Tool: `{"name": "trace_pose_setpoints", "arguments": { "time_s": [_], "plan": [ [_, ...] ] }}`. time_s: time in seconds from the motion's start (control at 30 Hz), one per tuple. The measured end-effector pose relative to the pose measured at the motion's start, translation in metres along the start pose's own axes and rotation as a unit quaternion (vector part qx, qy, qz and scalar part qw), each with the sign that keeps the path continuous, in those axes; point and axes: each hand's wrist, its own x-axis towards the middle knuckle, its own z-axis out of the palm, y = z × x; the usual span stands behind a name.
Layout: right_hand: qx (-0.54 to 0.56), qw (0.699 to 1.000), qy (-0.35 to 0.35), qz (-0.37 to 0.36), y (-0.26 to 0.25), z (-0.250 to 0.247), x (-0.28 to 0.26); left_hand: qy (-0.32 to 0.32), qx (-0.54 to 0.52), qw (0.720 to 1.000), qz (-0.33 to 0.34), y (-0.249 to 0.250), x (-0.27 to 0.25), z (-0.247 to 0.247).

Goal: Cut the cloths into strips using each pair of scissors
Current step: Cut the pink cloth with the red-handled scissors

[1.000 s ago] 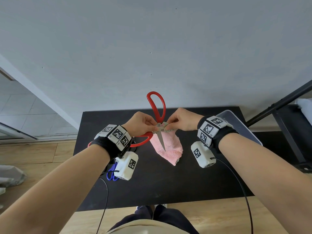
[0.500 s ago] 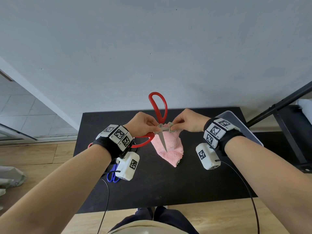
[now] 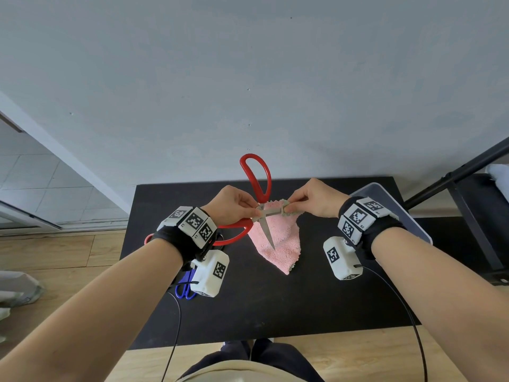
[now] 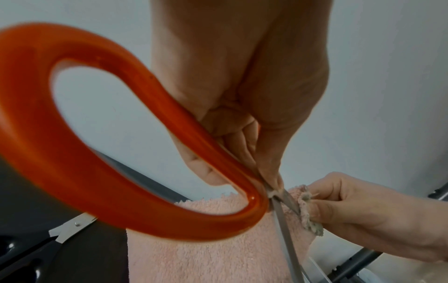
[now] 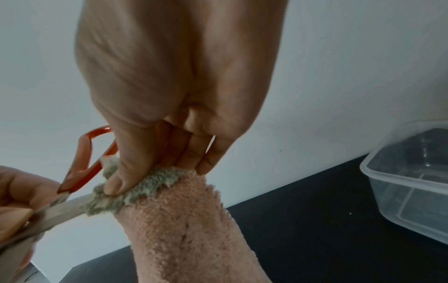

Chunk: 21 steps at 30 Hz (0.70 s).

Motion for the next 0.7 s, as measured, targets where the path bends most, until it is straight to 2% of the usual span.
{"name": "trace_pose_setpoints", "arguments": {
  "time_s": [0.2,0.4,0.53,0.7],
  "plan": [
    [-0.025,0.998,0.052,-0.035,0.004,0.002,0.005,0.01,-0.052,0.998,-0.044,-0.002,0.002,0.003],
    [-0.129,0.982,0.11,-0.082,-0.011,0.005,0.006,0.031,-0.095,0.991,-0.089,-0.003,0.006,0.003],
    [-0.197,0.971,0.112,-0.081,-0.021,0.006,0.008,0.044,-0.086,0.992,-0.086,-0.003,0.008,0.001],
    [-0.198,0.972,0.11,-0.066,-0.023,0.008,0.009,0.061,-0.031,0.995,-0.067,-0.002,0.009,0.0]
  ]
}}
